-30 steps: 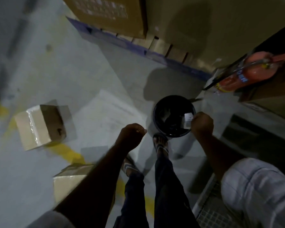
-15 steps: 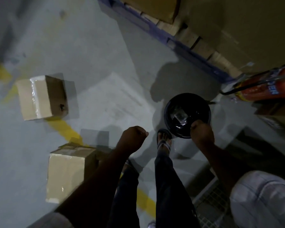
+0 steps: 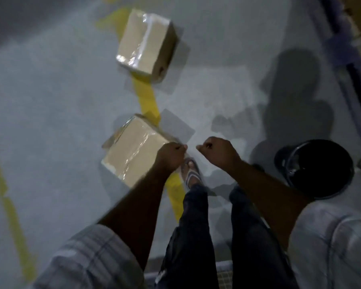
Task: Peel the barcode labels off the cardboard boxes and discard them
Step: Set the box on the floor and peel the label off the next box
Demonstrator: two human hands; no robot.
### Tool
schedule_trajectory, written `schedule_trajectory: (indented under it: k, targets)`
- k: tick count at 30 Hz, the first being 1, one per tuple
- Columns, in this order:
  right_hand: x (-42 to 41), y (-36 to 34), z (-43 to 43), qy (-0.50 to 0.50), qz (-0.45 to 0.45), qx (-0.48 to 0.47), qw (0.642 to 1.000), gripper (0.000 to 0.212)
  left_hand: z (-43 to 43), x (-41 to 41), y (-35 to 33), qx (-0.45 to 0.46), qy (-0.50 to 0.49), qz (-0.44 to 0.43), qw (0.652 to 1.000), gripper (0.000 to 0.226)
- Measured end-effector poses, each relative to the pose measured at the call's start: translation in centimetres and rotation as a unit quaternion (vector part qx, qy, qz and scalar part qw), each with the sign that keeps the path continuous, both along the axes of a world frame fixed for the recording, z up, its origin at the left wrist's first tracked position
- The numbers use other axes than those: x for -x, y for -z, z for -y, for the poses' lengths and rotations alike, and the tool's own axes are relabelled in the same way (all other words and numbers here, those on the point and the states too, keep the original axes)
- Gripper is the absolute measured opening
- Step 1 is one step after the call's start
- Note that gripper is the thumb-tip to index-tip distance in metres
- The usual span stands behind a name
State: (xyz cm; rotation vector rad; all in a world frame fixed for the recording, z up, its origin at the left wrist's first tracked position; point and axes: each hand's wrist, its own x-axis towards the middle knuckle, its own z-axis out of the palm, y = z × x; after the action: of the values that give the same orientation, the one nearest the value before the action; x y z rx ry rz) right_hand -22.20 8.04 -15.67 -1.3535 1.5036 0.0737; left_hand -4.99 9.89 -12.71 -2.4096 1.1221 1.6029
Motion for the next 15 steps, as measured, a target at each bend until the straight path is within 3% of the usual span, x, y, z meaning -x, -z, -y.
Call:
schedule_trajectory:
  k: [5,10,15]
  targets:
    - [-12.0,2.6,2.3,-0.111,-0.002,0.007,0.994,0.024,-4.6,-14.1,3.6,0.012,-0.206,0.051,0.977,0.056]
    - [-19.4,7.9,3.7,-0.180,-0.042,-0.006,0.983,0.040,-10.6,-22.8,9.6,-0.031,-0.322,0.123,0.938,0.049]
    - [-22.9,13.3,4.2,-0.210,-0.078,-0.048,0.974,0.070,-17.2,-25.9,16.6,-0.080,-0.507,0.072,0.855,0.077]
